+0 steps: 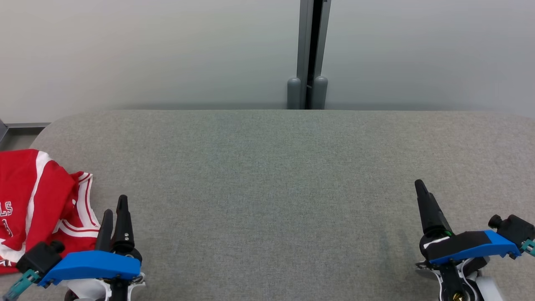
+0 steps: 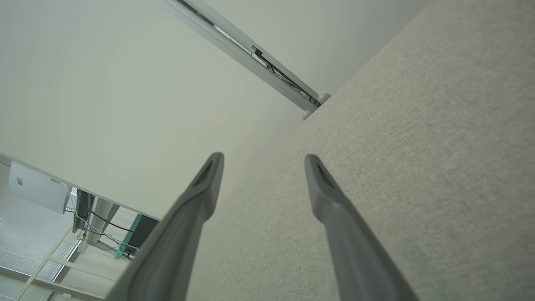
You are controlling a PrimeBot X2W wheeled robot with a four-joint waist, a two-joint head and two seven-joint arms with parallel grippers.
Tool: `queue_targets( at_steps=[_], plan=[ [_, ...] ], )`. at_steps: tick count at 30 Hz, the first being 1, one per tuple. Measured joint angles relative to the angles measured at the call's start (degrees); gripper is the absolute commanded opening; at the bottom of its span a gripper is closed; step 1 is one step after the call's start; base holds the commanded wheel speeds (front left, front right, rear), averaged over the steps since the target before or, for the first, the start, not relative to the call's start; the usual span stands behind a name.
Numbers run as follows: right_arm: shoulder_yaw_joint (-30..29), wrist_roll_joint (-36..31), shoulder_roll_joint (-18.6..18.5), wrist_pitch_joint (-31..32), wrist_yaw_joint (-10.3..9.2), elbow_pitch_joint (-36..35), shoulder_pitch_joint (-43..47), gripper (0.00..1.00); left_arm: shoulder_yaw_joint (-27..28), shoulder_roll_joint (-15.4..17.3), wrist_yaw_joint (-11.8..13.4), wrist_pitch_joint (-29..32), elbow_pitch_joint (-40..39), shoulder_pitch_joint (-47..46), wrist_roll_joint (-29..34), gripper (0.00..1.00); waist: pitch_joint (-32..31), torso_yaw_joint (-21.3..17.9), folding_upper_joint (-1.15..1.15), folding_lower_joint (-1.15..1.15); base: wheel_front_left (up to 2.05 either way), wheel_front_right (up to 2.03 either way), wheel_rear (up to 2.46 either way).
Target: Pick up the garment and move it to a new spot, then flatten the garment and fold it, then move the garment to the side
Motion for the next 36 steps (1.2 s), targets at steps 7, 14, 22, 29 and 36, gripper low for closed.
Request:
queue_targets(
  at_steps=[7,14,22,29,36],
  plan=[
    [0.11,-7.45,0.04,-1.25,0.0,1.08,-0.58,1.0,-1.29,0.26,0.0,-1.27,0.78,-0.12,7.81,1.0,0.02,-0.16,0.0,0.0,0.0,0.0,0.0],
    [0.54,-15.0,0.09,-2.49,0.0,2.26,-0.95,1.0,-1.72,0.43,0.0,-2.47,1.79,-0.23,15.63,1.0,0.12,-0.24,0.0,0.0,0.0,0.0,0.0],
    [0.46,-23.48,0.58,-3.78,0.0,4.06,-1.59,1.0,-2.22,0.36,0.0,-3.79,2.79,-0.32,22.79,1.0,0.21,-0.28,0.0,0.0,0.0,0.0,0.0],
    [0.42,-29.66,0.92,-4.95,0.0,4.7,-1.94,1.0,-2.87,0.31,0.27,-4.82,3.54,-0.34,27.92,1.0,0.18,-0.32,0.0,0.0,0.0,0.0,0.0],
    [0.46,-35.17,1.22,-5.92,0.0,5.47,-1.94,1.0,-3.13,0.37,0.33,-5.89,4.09,-0.33,32.43,1.0,0.16,-0.46,0.0,0.0,0.0,0.0,0.0]
  ],
)
